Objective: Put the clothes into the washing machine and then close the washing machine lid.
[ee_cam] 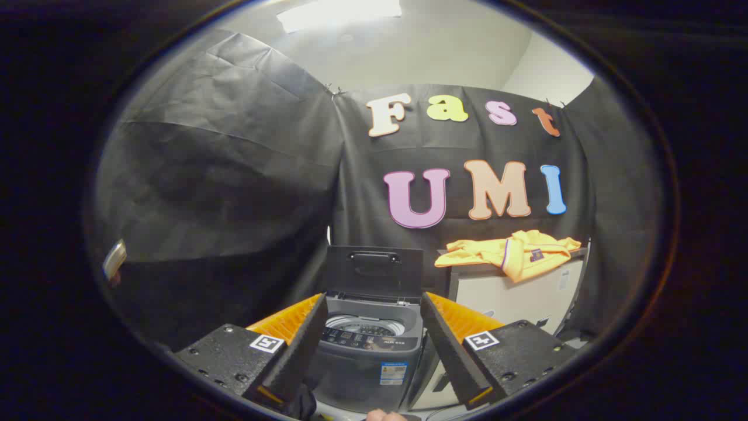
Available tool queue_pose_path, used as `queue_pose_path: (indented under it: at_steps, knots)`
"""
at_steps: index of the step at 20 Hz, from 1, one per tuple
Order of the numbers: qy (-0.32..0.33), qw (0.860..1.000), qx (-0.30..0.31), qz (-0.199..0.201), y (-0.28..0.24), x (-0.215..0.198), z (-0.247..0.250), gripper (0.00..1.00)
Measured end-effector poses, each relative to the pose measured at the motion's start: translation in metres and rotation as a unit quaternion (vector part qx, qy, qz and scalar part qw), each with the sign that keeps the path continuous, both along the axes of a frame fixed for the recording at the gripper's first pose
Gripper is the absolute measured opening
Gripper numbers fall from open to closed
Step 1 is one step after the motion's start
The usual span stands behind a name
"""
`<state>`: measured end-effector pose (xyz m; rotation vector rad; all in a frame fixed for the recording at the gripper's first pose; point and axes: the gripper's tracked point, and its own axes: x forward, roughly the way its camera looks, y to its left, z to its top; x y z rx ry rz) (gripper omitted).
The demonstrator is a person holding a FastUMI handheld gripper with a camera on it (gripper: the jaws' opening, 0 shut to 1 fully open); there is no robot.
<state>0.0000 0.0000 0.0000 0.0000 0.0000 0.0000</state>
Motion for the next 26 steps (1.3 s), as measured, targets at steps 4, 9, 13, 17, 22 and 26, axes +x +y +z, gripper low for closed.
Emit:
queue_pose_path:
  at_steps: [4, 9, 13, 17, 22, 26]
  knots:
    - [0.012, 0.999, 0.028, -0.015, -0.009, 0.001, -0.008, 0.97]
    - [0.023, 0.999, 0.035, -0.032, -0.020, 0.003, -0.015, 0.96]
    - [0.039, 0.998, 0.030, -0.039, -0.023, 0.007, -0.030, 0.96]
    - [0.051, 0.997, 0.035, -0.041, -0.026, 0.009, -0.039, 0.96]
    - [0.056, 0.997, 0.034, -0.047, -0.030, 0.009, -0.043, 0.96]
    - [0.058, 0.996, 0.039, -0.052, -0.033, 0.010, -0.045, 0.96]
